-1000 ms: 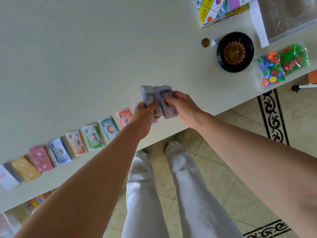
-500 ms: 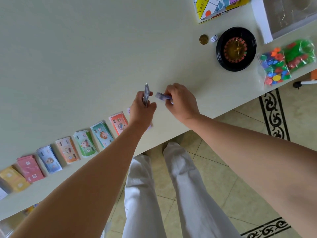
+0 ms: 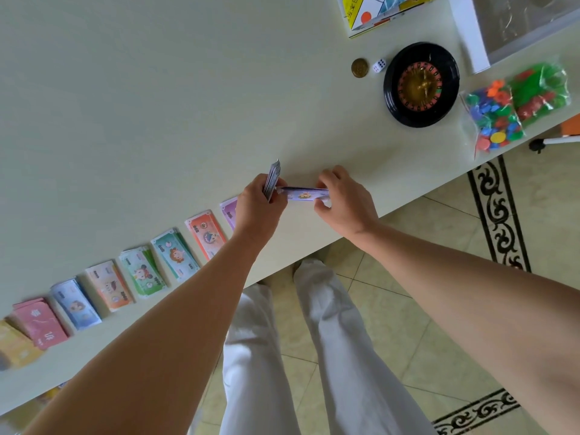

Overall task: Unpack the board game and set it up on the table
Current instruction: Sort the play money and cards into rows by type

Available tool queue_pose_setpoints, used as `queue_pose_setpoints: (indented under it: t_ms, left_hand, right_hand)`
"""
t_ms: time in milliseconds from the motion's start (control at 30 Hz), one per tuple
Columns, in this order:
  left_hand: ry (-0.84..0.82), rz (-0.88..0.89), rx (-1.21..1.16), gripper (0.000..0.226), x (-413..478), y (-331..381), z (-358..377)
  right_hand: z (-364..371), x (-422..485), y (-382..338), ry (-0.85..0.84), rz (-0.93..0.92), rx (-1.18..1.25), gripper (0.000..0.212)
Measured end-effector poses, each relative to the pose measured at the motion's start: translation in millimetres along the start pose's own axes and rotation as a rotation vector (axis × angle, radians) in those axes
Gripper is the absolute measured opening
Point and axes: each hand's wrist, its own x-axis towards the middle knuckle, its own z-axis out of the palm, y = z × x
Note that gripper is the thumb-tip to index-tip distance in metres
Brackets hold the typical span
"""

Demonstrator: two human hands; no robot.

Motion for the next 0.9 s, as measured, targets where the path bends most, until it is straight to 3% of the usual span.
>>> queue_pose_setpoints:
  t_ms: [200, 467, 533, 633, 700, 767, 900]
  left_hand:
    - [0.03, 0.037, -0.038, 0.01, -2, -1, 2]
    - [0.026, 0.019, -0.076, 0.011, -2, -2, 3]
    - [0.044, 0.008, -0.099, 0.013, -3, 2, 2]
    - [0.123, -0.076, -0.226, 0.02, -3, 7, -1]
    - [0.119, -0.164, -0.31, 0.014, -5, 12, -4]
    - [0.078, -0.24, -0.357, 0.004, -7, 17, -7]
    - [0.055, -0.28, -0.42, 0.013, -12, 20, -14]
  right_hand:
    - [4, 4, -14, 0.061, -0.04, 0.017, 0.008]
    - [7, 8, -14, -0.019, -0.005, -0.029, 0.008]
    - [6, 8, -13, -0.036, 0.013, 0.075, 0.005]
    - [2, 8, -14, -0.144, 0.094, 0.419, 0.009]
    - [0, 9, -19, -0.244, 0.178, 0.65, 0.007]
    - [-4, 9, -26, -0.341, 0.248, 0.83, 0.02]
    - [-13, 7, -38, -0.497, 0.276, 1.019, 0.024]
